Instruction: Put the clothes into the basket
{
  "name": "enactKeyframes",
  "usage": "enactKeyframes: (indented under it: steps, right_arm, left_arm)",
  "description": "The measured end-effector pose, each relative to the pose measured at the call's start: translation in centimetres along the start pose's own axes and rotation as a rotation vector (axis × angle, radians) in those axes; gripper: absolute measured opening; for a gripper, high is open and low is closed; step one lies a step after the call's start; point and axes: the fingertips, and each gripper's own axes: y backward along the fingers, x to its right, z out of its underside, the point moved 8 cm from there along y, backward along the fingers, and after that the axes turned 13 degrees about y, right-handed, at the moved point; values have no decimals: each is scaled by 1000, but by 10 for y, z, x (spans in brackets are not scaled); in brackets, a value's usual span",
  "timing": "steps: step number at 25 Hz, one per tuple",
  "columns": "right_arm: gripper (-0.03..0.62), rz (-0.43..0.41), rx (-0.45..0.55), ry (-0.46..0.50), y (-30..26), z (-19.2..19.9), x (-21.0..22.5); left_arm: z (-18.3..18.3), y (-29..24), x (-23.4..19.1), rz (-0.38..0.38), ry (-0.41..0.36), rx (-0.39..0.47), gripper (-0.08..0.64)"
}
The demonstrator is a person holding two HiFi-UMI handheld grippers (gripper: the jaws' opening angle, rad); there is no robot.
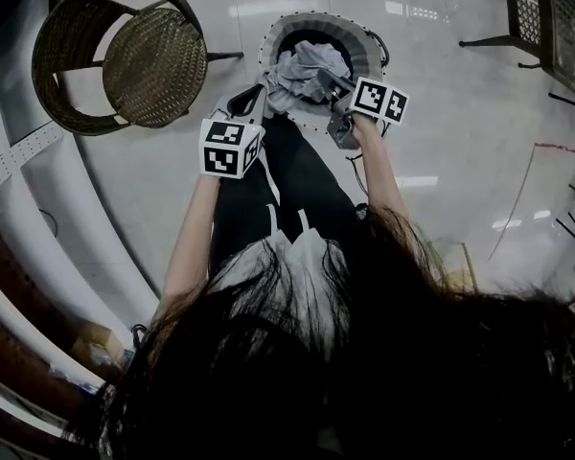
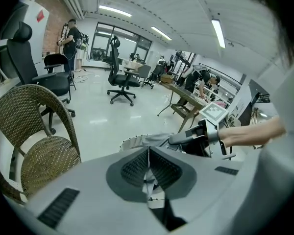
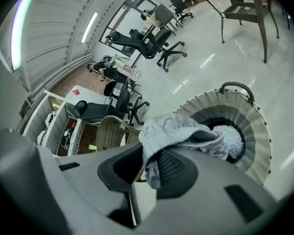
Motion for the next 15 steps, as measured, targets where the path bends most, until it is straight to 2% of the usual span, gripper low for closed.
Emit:
enactKeyframes:
  steps: [8,15]
  right_arm:
    - [83,84,-34,-26,-41,7,49]
    - [83,187,-164,105,-78,16,86]
  left_arm:
    - [11,-31,-21,-3,3,-62,21]
    - [25,-52,-32,-6,30,-105,21]
